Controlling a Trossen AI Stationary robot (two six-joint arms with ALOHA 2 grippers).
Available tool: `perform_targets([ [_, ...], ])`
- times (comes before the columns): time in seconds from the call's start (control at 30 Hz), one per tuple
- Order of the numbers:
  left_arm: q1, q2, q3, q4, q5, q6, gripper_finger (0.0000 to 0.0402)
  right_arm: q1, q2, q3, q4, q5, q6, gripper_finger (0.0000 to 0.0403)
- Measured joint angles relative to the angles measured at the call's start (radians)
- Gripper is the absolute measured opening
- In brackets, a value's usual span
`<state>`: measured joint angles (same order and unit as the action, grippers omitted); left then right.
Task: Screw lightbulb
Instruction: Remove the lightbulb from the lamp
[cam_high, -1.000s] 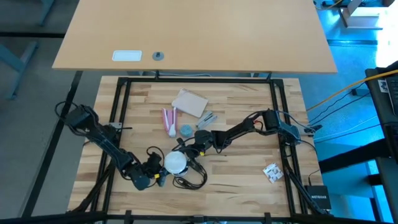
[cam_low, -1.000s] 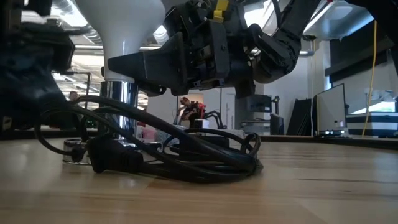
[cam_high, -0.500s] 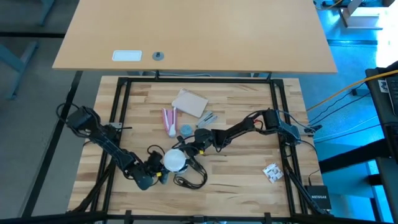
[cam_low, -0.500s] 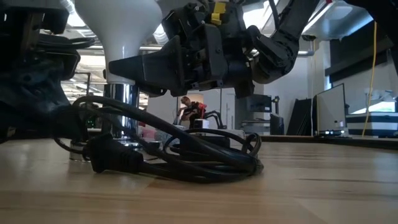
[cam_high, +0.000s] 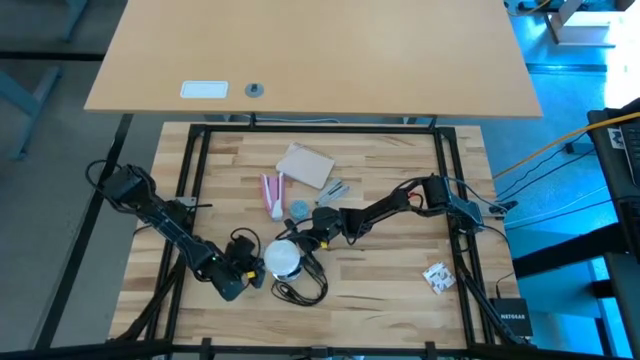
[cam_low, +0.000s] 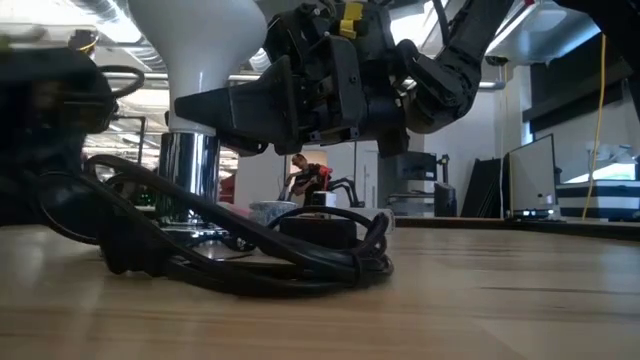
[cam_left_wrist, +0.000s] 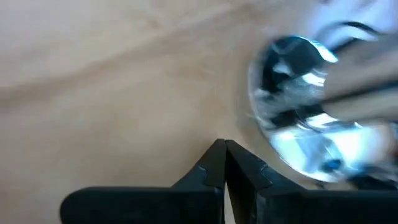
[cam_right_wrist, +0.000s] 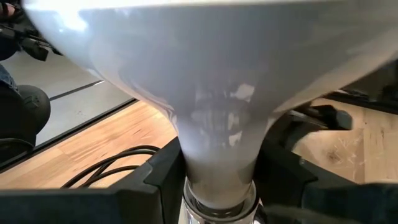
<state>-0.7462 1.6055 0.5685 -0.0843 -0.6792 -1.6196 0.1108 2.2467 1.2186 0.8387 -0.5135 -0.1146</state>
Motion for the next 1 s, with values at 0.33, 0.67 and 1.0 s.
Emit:
perform_targets([
  [0.33,0.032,-0.015,-0.001,-0.049,-0.009,-0.007,0.0001,0.000,0.000,0.000,-0.002,-0.001,0.000,0.0168],
  [0.67,-0.012,-0.144,-0.001,0.111,-0.029,0.109,0.0001,0.000,0.000,0.000,-0.002,0.003,0.000,0.0168],
  [1.0,-0.006,0.001,0.000,0.313,0.010,0.112,0.0001,0.001,0.000,-0.001,0.004,0.038,0.000,0.0168],
])
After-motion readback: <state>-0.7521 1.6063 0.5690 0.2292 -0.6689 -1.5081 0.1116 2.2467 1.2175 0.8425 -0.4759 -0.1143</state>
